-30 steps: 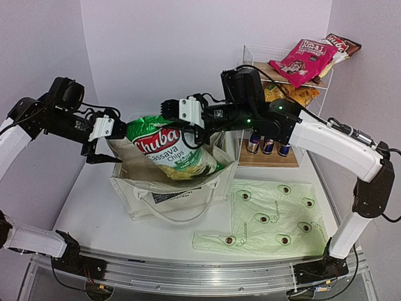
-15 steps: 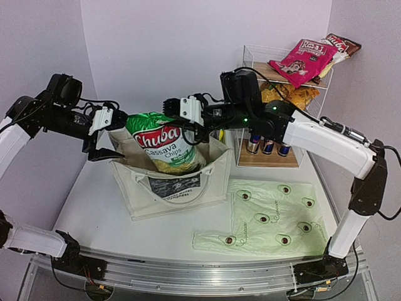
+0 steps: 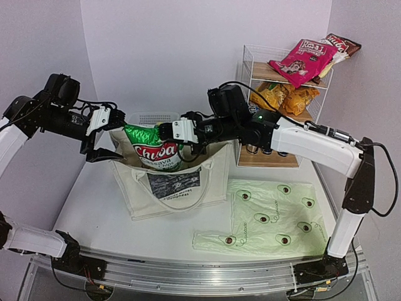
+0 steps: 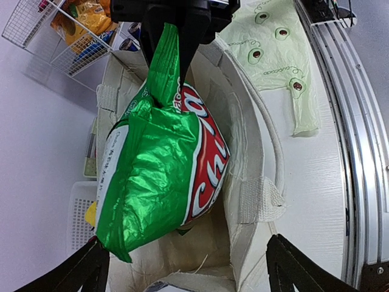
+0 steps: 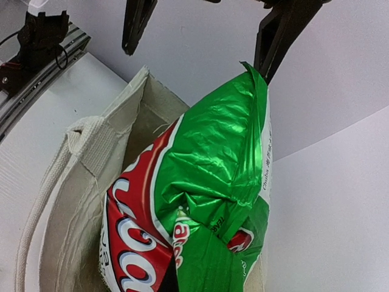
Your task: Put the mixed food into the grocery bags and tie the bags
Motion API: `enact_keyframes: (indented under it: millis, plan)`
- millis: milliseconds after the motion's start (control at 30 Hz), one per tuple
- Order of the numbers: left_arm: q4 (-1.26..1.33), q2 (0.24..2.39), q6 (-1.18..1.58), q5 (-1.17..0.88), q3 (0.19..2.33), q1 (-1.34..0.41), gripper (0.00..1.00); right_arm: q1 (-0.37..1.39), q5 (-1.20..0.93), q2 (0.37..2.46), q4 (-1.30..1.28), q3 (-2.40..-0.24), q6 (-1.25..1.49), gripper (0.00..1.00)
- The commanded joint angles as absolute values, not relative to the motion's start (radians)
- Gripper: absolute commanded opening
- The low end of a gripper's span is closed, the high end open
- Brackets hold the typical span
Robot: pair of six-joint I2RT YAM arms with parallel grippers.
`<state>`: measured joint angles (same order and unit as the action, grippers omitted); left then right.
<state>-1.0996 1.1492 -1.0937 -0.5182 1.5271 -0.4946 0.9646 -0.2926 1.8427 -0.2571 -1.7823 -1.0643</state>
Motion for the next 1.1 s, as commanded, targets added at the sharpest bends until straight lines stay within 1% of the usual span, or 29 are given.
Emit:
enact_keyframes:
  millis: [0,67,167,233,333,400,467,567,700,800,900,1000,1067]
  plan:
    - [-1.041,1.137,-1.059,-0.571,1.562,-0.503,0.91,0.959,-0.230,1.834,-0.273,-1.757,-1.064,0.09]
    - [-1.002,1.134,-1.043,-0.541,1.546,-0.502,0.94,0.959,-0.226,1.828,-0.275,-1.756,-1.047,0.18]
    - [-0.932,1.129,-1.015,-0.486,1.513,-0.501,0.98,0.959,-0.229,1.823,-0.279,-1.765,-1.009,0.43]
    - [-0.915,1.130,-1.011,-0.484,1.502,-0.502,0.98,0.959,-0.237,1.822,-0.279,-1.787,-0.958,0.53]
    - [-0.910,1.137,-0.987,-0.506,1.500,-0.502,0.98,0.960,-0.256,1.819,-0.279,-1.832,-0.887,0.60]
    - [-0.906,1.145,-0.967,-0.511,1.505,-0.503,0.98,0.960,-0.264,1.813,-0.279,-1.864,-0.818,0.67]
    - [-0.894,1.154,-0.934,-0.509,1.512,-0.502,0.98,0.959,-0.272,1.797,-0.279,-1.897,-0.711,0.72]
    - [-0.862,1.168,-0.864,-0.495,1.521,-0.502,0.98,0.959,-0.238,1.755,-0.287,-1.956,-0.508,0.74]
    - [-0.825,1.198,-0.777,-0.475,1.547,-0.502,0.98,0.953,-0.050,1.659,-0.399,-1.998,-0.319,0.78]
    - [-0.787,1.221,-0.715,-0.452,1.562,-0.502,0.98,0.916,0.073,1.563,-0.480,-1.935,-0.217,0.78]
    - [-0.750,1.246,-0.674,-0.415,1.572,-0.502,0.98,0.828,0.150,1.477,-0.587,-1.851,-0.061,0.77]
    - [-0.727,1.271,-0.663,-0.383,1.582,-0.502,0.97,0.728,0.166,1.406,-0.672,-1.755,0.105,0.76]
    - [-0.718,1.290,-0.664,-0.376,1.589,-0.502,0.97,0.657,0.125,1.380,-0.685,-1.689,0.180,0.75]
